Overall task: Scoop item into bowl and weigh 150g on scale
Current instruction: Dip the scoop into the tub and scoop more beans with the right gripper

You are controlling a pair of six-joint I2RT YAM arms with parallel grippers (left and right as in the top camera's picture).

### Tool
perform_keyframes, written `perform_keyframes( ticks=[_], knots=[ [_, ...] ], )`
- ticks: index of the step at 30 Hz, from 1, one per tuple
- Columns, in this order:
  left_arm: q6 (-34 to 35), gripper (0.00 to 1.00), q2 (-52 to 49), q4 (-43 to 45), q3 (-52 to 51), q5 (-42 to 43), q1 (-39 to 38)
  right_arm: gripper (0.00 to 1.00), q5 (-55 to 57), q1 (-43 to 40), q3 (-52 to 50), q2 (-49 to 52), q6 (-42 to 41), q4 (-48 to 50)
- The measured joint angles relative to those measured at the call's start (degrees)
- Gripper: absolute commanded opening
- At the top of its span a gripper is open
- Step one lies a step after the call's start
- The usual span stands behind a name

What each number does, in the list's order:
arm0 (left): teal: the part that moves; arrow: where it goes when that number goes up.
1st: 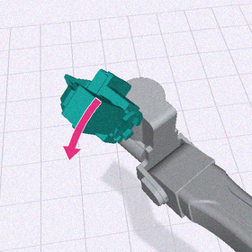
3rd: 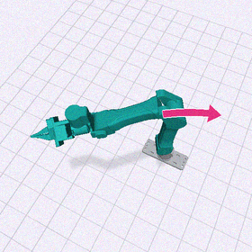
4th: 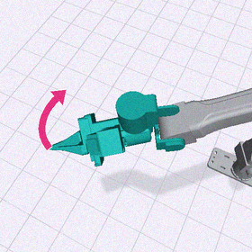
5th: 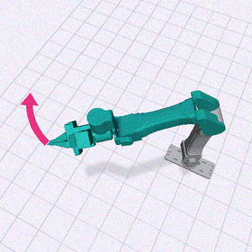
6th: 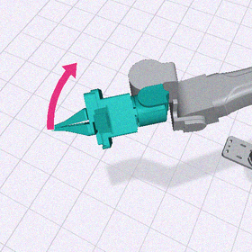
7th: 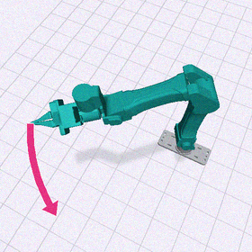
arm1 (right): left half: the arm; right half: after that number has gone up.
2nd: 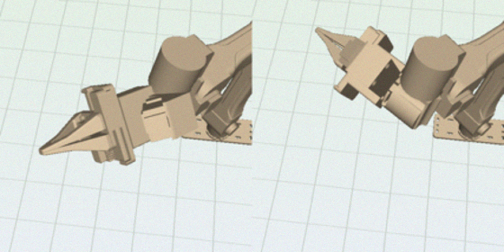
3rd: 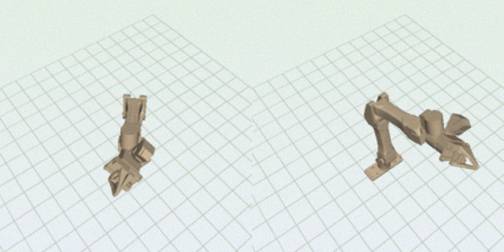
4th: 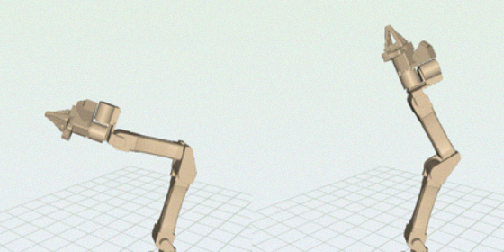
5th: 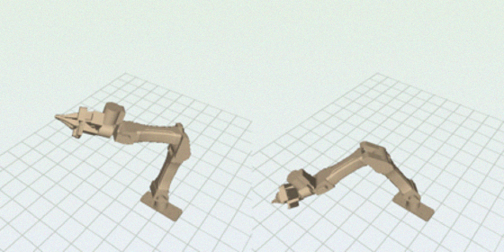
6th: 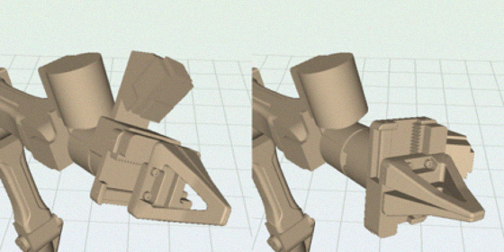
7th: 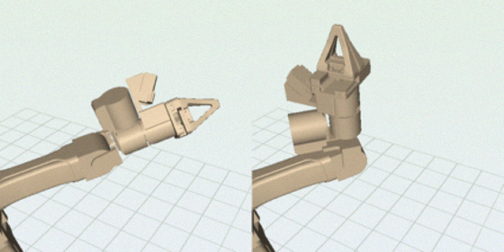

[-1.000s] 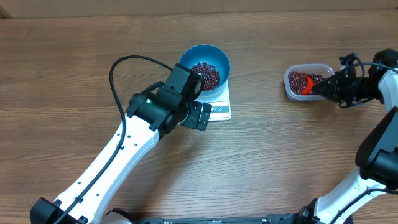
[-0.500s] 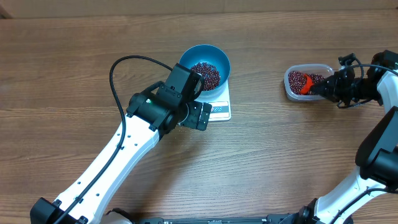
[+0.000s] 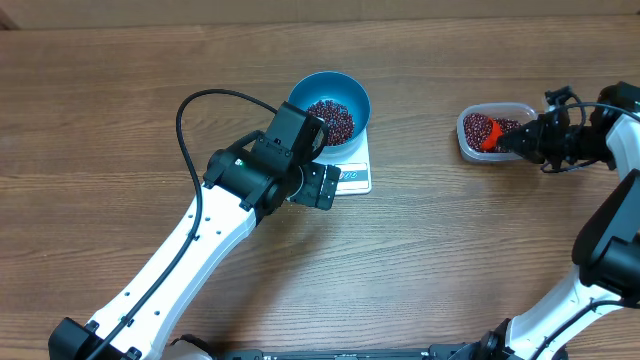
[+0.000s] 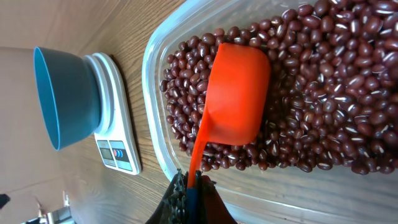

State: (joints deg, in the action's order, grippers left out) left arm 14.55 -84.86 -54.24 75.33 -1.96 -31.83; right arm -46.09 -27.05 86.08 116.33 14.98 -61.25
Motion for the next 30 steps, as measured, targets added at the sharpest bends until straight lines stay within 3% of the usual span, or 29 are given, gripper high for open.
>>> perform_keyframes(
  ticks=[14, 30],
  knots=[
    [0.0, 0.99, 0.0, 0.0, 0.0, 0.0, 0.0, 0.04, -4.85, -5.53, -0.28, 0.33, 1.7, -2.91],
    [0.0, 0.99, 0.0, 0.02, 0.0, 0.0, 0.0, 0.04, -11.93, -5.92, -0.28, 0.33, 5.01, -4.63]
  ],
)
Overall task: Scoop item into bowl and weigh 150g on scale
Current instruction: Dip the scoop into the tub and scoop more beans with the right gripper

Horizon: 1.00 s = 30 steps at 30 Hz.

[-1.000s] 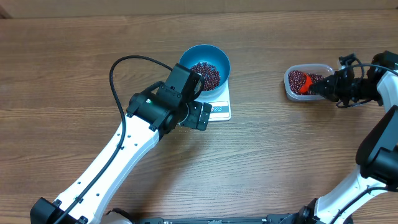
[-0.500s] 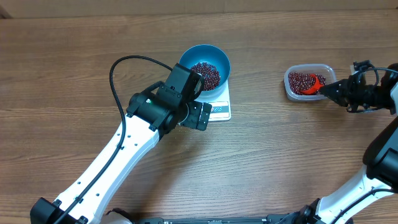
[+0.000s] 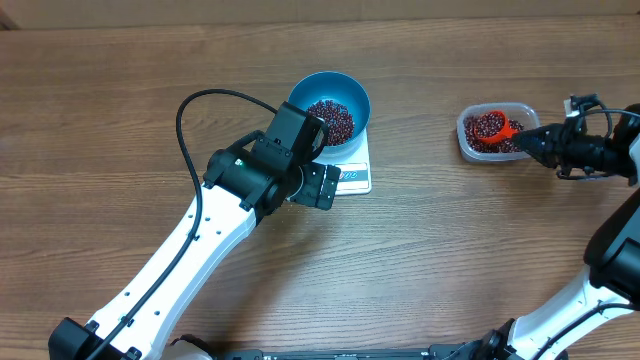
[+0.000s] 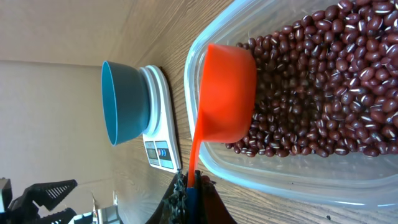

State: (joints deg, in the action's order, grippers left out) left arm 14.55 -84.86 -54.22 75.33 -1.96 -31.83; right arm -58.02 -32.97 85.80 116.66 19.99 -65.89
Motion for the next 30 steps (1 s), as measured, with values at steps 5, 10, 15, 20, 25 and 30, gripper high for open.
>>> perform_keyframes(
  ticks=[5, 10, 15, 20, 25, 30],
  knots=[
    [0.0, 0.99, 0.0, -0.02, 0.0, 0.0, 0.0, 0.04, -0.28, -1.51, 0.0, 0.0, 0.13, -0.94],
    [0.0, 0.99, 0.0, -0.02, 0.0, 0.0, 0.0, 0.04, -1.05, -2.62, 0.0, 0.0, 0.28, -1.7],
    [0.0, 1.0, 0.0, -0.02, 0.0, 0.0, 0.0, 0.04, -1.79, -2.71, 0.0, 0.0, 0.63, -2.67],
    [0.0, 1.0, 0.0, -0.02, 0.0, 0.0, 0.0, 0.04, -4.15, -2.71, 0.0, 0.0, 1.64, -4.33],
    [0.0, 1.0, 0.0, -0.02, 0.0, 0.0, 0.0, 0.04, -6.34, -2.71, 0.0, 0.0, 2.95, -5.38],
    [0.0, 1.0, 0.0, -0.02, 0.0, 0.0, 0.0, 0.04, -8.28, -2.71, 0.0, 0.0, 3.43, -5.55]
  ],
)
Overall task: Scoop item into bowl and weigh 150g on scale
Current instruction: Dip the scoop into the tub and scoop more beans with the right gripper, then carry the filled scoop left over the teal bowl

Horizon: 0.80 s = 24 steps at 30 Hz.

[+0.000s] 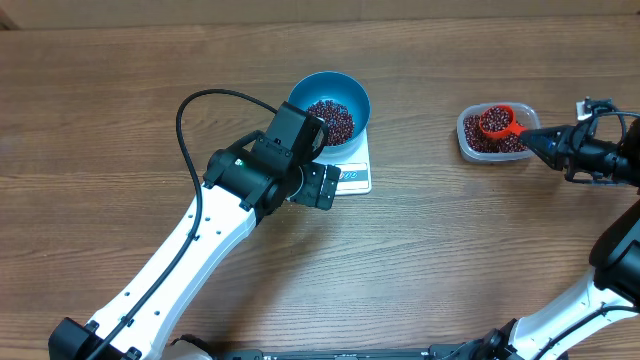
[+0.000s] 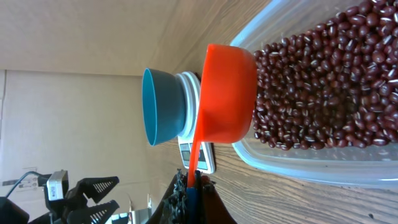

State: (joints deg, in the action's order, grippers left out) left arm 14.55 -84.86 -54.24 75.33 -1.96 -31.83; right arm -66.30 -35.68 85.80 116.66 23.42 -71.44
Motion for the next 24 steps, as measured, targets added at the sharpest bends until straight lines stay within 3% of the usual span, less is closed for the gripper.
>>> perform_keyframes(
  ticks=[24],
  knots=[
    [0.0, 0.99, 0.0, 0.0, 0.0, 0.0, 0.0, 0.04, -9.2, 3.41, -0.02, 0.0, 9.73, -8.35]
  ],
)
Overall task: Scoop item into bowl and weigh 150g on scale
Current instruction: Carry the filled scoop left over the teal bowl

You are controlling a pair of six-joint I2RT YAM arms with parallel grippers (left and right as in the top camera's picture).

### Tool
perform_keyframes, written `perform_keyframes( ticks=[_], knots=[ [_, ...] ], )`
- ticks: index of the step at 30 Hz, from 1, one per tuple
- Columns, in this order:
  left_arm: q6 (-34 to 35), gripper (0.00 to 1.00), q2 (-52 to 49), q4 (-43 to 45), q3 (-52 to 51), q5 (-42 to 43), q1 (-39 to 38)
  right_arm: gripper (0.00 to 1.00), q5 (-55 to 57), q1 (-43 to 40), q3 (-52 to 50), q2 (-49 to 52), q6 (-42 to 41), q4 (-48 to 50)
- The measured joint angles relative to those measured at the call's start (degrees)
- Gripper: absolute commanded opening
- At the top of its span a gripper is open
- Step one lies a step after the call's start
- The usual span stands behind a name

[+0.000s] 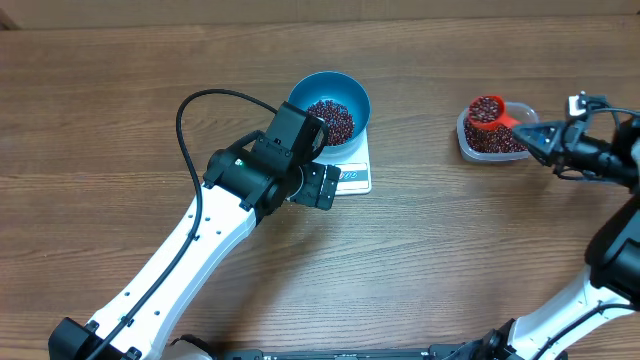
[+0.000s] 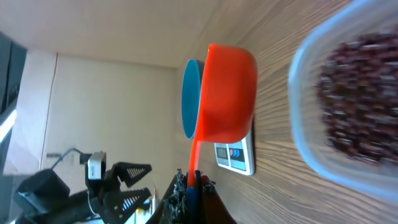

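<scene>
A blue bowl (image 1: 330, 108) holding red beans sits on the white scale (image 1: 352, 176). My right gripper (image 1: 541, 137) is shut on the handle of an orange scoop (image 1: 488, 111), which is full of beans and held above the far left corner of the clear bean container (image 1: 497, 140). In the right wrist view the scoop (image 2: 227, 93) hangs in front of the bowl (image 2: 189, 99) and the scale (image 2: 240, 159), with the container (image 2: 348, 112) blurred below right. My left gripper (image 1: 321, 187) stands open at the scale's front left corner.
The wooden table (image 1: 470, 250) carries only the scale with the bowl and the container. The left arm (image 1: 200, 250) stretches from the near left edge up to the scale. A black cable (image 1: 190, 110) loops above that arm.
The right gripper has raised the loaded scoop and shifted it slightly left and away, off the beans to above the container's far left corner. The left arm has not moved.
The scoop first lay pushed into the beans in the container, held by the right gripper. Then it was nearer the container's edge, then level with beans in it above the container. Now it hangs higher, toward the bowl's side. The left gripper stayed open by the scale.
</scene>
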State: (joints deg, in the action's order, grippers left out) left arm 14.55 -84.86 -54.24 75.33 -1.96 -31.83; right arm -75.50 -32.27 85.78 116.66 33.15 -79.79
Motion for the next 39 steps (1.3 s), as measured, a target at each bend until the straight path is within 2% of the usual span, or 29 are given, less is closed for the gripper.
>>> perform_keyframes(
  ticks=[9, 15, 20, 26, 30, 39],
  knots=[
    [0.0, 0.99, 0.0, 0.0, 0.0, 0.0, 0.0, 0.04, -2.4, 11.5, 1.25, 0.02, 0.76, 0.76],
    [0.0, 1.0, 0.0, 0.0, 0.0, 0.0, 0.0, 0.04, -4.37, 18.88, 4.2, 0.02, -0.68, 5.2],
    [0.0, 1.0, 0.0, 0.0, 0.0, 0.0, 0.0, 0.04, -5.05, 24.63, 4.98, 0.02, -6.88, 14.78],
    [0.0, 1.0, 0.0, 0.02, 0.0, 0.0, 0.0, 0.04, -2.16, 30.67, 5.16, 0.02, -18.91, 27.61],
    [0.0, 1.0, 0.0, 0.0, 0.0, 0.0, 0.0, 0.04, 1.46, 33.77, 5.18, 0.02, -25.29, 31.8],
    [0.0, 0.99, 0.0, 0.0, 0.0, 0.0, 0.0, 0.04, 7.02, 36.13, 5.18, 0.02, -31.91, 33.59]
  ],
)
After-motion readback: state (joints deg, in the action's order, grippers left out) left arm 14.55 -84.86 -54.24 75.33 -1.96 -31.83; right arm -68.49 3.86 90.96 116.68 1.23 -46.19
